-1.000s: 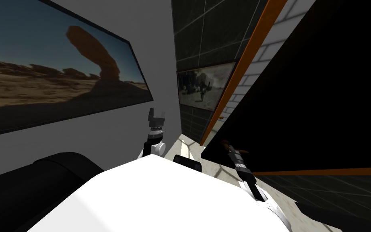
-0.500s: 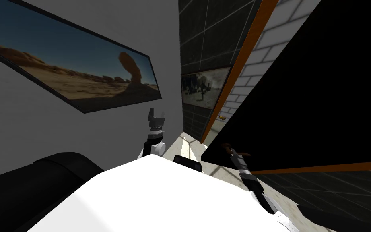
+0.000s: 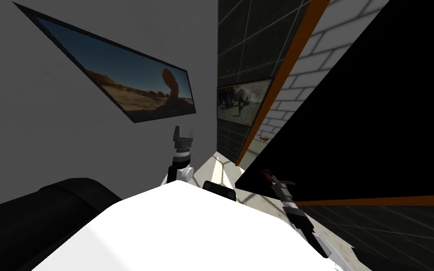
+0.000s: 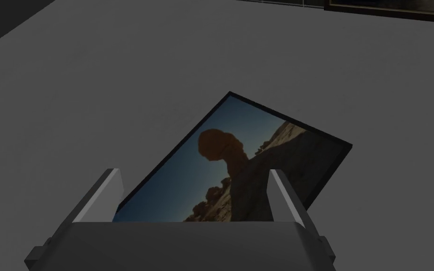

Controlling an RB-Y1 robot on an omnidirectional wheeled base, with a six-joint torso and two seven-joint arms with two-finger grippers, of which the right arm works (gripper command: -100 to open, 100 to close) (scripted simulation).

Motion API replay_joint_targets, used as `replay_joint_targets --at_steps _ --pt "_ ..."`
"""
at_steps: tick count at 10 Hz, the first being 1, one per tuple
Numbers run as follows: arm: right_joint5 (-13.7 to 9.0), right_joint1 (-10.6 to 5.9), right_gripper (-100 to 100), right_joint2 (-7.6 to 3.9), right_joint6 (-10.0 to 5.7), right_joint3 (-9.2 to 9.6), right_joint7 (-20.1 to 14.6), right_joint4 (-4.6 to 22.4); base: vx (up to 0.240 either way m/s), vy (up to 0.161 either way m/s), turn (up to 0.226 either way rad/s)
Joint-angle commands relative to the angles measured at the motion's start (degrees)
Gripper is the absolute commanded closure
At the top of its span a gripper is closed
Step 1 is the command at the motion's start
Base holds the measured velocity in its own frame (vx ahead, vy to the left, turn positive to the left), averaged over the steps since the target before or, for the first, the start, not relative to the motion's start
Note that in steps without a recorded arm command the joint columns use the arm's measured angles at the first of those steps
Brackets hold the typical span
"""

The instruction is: Pull the door open

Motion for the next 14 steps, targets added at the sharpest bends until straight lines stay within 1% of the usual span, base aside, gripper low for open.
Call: replay_joint_targets --at_steps 1,5,6,7,8,9,10,14 --pt "0.36 0.69 100 -0.35 -1.53 -0.18 -0.32 0.36 -0.211 -0.092 0.138" --pt "1.1 1.77 100 -1.43 -5.09 -0.7 -1.26 1.82 -0.219 -0.085 0.174" --pt "1.23 1.96 100 -1.61 -5.7 -0.78 -1.42 2.07 -0.201 -0.051 0.138" --pt "1.15 1.92 100 -1.46 -4.93 -0.7 -1.38 1.76 -0.082 -0.025 0.019" --pt "1.36 2.2 100 -1.66 -6.01 -0.89 -1.53 2.52 -0.136 -0.057 0.173" --pt "1.4 2.24 100 -1.72 -6.28 -0.95 -1.55 2.68 -0.179 -0.063 0.171" --pt "1.51 2.36 100 -1.85 -6.89 -1.09 -1.61 3.06 -0.177 -0.079 0.121" --pt "2.02 2.9 100 -2.48 -9.75 -1.71 -1.9 4.78 -0.209 -0.097 0.185"
